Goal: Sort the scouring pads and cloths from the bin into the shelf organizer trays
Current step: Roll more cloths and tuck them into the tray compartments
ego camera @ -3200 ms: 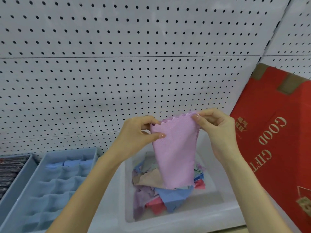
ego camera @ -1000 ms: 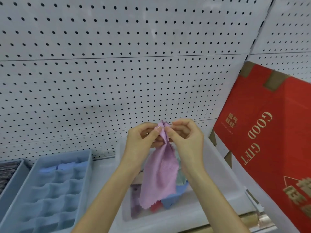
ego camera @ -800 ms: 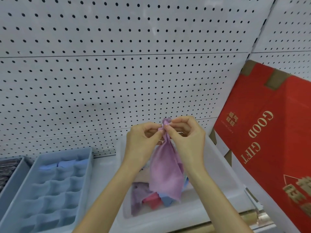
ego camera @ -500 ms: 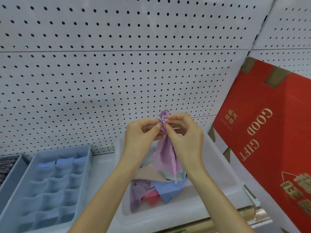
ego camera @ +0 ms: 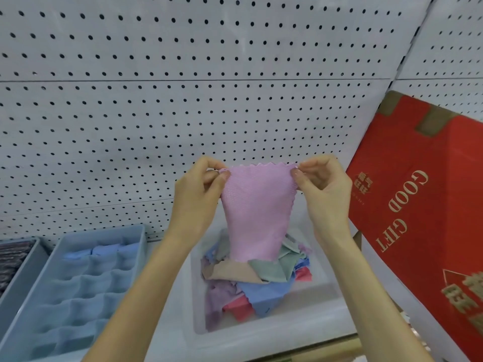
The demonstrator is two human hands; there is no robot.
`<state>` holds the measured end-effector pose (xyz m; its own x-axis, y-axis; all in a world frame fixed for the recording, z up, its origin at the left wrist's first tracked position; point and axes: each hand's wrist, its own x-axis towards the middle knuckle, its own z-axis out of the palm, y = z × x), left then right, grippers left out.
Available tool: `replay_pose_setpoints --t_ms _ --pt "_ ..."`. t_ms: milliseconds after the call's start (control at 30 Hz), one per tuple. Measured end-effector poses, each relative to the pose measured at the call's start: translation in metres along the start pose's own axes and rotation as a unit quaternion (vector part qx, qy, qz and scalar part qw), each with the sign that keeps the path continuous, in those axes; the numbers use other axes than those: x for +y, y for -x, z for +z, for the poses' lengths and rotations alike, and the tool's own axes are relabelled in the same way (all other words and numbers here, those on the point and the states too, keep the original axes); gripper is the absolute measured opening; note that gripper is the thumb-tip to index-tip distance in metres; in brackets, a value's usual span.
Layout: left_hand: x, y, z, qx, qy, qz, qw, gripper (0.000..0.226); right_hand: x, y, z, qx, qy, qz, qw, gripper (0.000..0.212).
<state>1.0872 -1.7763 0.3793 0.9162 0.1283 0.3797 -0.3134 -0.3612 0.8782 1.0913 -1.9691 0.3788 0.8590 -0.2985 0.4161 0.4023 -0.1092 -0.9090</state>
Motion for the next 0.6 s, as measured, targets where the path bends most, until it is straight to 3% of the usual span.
replay_pose_setpoints --t_ms 167,300,433,533,600 --pt "0.008 -0.007 -0.008 -0.021 0.092 -0.008 0.996 0.016 0.002 -0.010 -0.007 -0.061 -0.017 -0.027 0.998 0.036" --pt "0.014 -0.008 -0.012 0.004 0.082 0.075 0.994 0.024 -0.005 -0.015 -0.006 -0.117 0.003 -0.065 0.991 0.057" --pt "0.018 -0.015 -0.018 -0.022 0.008 0.148 0.989 0.034 -0.021 -0.019 -0.007 -0.137 -0.008 -0.055 0.989 0.044" --pt "0.021 -0.015 -0.019 -0.041 0.016 0.138 0.989 0.035 -0.028 -0.018 -0.005 -0.144 0.009 -0.055 0.988 0.029" --pt "0.021 -0.013 -0.016 -0.058 0.044 0.110 0.991 0.033 -0.026 -0.015 -0.001 -0.143 0.051 -0.073 0.986 0.032"
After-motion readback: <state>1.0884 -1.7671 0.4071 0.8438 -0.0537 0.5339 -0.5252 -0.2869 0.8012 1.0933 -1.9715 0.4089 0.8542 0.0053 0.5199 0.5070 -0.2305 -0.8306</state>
